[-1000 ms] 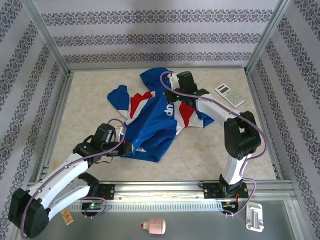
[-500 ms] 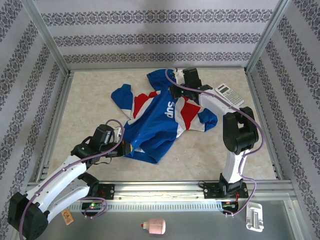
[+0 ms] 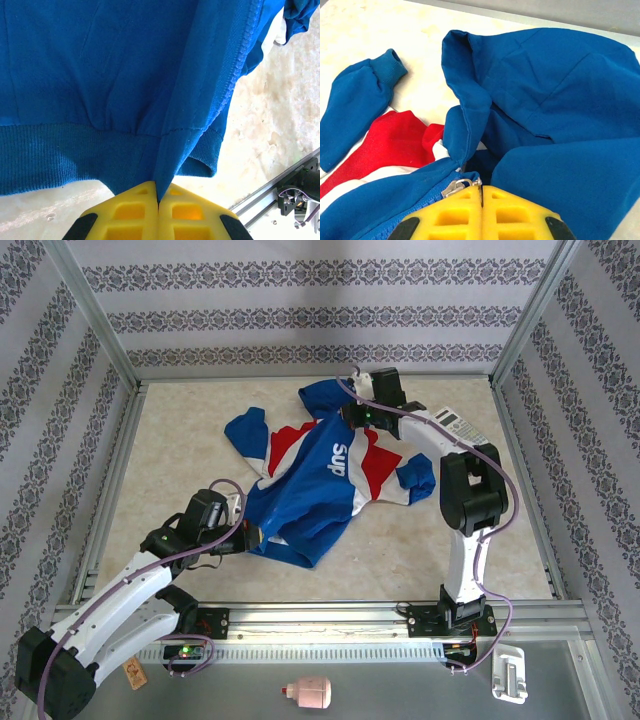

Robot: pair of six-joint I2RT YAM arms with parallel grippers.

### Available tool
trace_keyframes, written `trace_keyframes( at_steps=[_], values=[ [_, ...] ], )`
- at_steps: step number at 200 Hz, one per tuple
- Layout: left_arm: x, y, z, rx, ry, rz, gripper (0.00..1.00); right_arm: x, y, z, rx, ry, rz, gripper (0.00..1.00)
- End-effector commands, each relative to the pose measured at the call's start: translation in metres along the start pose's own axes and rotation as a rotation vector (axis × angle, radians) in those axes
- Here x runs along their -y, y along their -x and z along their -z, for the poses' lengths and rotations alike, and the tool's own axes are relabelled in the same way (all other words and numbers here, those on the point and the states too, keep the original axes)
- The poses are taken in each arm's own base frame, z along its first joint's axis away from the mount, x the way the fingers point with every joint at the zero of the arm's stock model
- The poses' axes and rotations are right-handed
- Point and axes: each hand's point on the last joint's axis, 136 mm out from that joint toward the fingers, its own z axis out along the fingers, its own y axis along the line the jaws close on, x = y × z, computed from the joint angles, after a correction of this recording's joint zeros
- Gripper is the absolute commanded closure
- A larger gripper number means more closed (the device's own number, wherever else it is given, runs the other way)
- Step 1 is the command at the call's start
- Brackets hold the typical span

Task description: Zip up the jacket

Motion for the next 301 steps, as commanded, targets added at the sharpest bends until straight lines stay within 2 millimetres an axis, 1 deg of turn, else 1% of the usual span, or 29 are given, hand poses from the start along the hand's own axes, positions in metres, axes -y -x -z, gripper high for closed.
trace_keyframes(
  at_steps=[1, 41, 92, 116, 155, 185, 193, 198, 204, 210, 224, 236, 252, 270, 285, 293, 301],
  values=[
    [-0.009, -0.019, 0.004, -0.072, 0.048, 0.037, 1.00, 0.041, 0.039, 0.011, 0.115, -0.093, 0.001, 1.00],
    [-0.010, -0.019, 0.004, -0.070, 0.055, 0.043, 1.00, 0.058, 0.050, 0.012, 0.139, -0.105, -0.020, 1.00],
    [-0.010, -0.018, 0.006, -0.069, 0.061, 0.046, 1.00, 0.069, 0.063, 0.017, 0.156, -0.133, -0.008, 1.00],
    [-0.010, -0.019, 0.005, -0.070, 0.061, 0.048, 1.00, 0.070, 0.061, 0.015, 0.149, -0.136, -0.005, 1.00],
    [-0.011, -0.017, 0.003, -0.067, 0.068, 0.049, 1.00, 0.073, 0.053, 0.009, 0.130, -0.134, -0.015, 1.00],
    [-0.018, -0.013, -0.002, -0.056, 0.102, 0.070, 1.00, 0.073, 0.050, 0.009, 0.123, -0.133, -0.016, 1.00],
    [-0.020, -0.012, -0.003, -0.054, 0.117, 0.073, 0.93, 0.071, 0.051, 0.009, 0.122, -0.127, -0.015, 1.00],
    [-0.022, -0.012, -0.003, -0.054, 0.127, 0.074, 0.86, 0.071, 0.050, 0.010, 0.119, -0.121, -0.018, 0.99],
    [-0.023, -0.011, -0.002, -0.051, 0.136, 0.072, 0.72, 0.069, 0.051, 0.011, 0.120, -0.112, -0.015, 0.89],
    [-0.023, -0.009, -0.001, -0.047, 0.145, 0.066, 0.64, 0.067, 0.051, 0.013, 0.119, -0.108, -0.013, 0.79],
    [-0.023, -0.004, 0.003, -0.028, 0.161, 0.051, 0.53, 0.065, 0.053, 0.019, 0.127, -0.108, -0.007, 0.65],
    [-0.023, 0.002, 0.008, -0.002, 0.172, 0.046, 0.46, 0.062, 0.054, 0.025, 0.136, -0.113, 0.001, 0.58],
    [-0.021, 0.011, 0.012, 0.043, 0.161, 0.057, 0.41, 0.059, 0.056, 0.033, 0.147, -0.116, 0.007, 0.53],
    [-0.020, 0.022, 0.016, 0.094, 0.149, 0.060, 0.40, 0.054, 0.057, 0.044, 0.161, -0.117, 0.013, 0.50],
    [-0.021, 0.033, 0.022, 0.136, 0.163, 0.047, 0.36, 0.048, 0.057, 0.055, 0.177, -0.118, 0.018, 0.48],
    [-0.021, 0.040, 0.026, 0.158, 0.173, 0.026, 0.34, 0.046, 0.057, 0.062, 0.187, -0.121, 0.020, 0.42],
    [-0.021, 0.048, 0.031, 0.181, 0.189, 0.003, 0.32, 0.043, 0.056, 0.069, 0.195, -0.124, 0.023, 0.39]
  ],
)
